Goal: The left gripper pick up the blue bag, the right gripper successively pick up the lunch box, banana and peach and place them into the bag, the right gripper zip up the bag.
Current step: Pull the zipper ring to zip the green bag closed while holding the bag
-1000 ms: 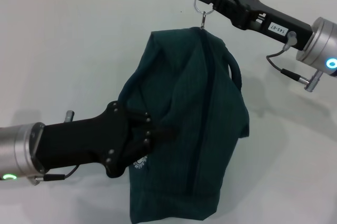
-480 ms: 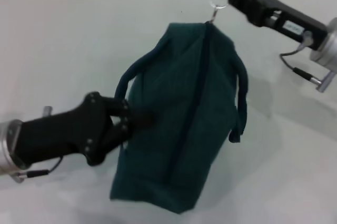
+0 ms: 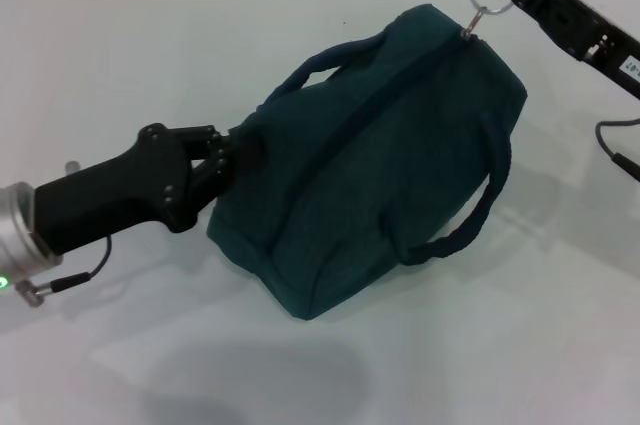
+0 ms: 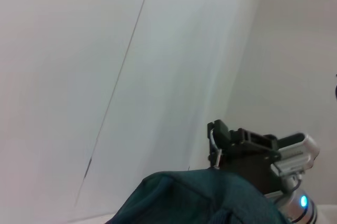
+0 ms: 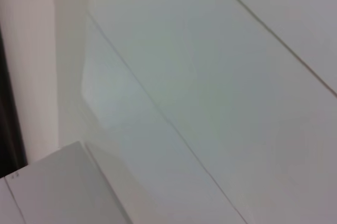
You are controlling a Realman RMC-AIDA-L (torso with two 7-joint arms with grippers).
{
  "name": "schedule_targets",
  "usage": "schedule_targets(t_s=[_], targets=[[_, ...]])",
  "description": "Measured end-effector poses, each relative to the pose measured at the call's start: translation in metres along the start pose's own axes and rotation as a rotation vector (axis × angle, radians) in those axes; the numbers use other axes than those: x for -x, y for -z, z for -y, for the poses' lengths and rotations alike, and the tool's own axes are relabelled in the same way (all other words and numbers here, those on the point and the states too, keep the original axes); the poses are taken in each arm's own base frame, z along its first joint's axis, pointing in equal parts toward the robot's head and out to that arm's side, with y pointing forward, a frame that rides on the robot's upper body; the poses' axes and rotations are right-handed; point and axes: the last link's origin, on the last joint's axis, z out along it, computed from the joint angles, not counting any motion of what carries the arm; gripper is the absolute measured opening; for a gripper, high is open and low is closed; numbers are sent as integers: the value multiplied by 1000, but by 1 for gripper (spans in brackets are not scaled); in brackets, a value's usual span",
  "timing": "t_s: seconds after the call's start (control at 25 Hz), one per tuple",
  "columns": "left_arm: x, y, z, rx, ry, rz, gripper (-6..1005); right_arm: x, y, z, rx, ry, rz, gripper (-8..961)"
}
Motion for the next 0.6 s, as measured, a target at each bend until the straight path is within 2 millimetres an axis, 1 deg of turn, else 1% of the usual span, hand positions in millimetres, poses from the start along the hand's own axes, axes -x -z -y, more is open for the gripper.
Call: schedule_targets(t_s=[0.16, 0.44, 0.6], targets=[[2, -4, 3, -14, 1, 13, 47, -3, 3, 2, -18, -29, -1, 52], [6, -3, 10, -91, 18, -4, 172, -4, -1, 4, -26, -46, -7, 53], [3, 5, 15, -186, 32, -82, 244, -3, -3, 8, -44, -50, -12, 53]])
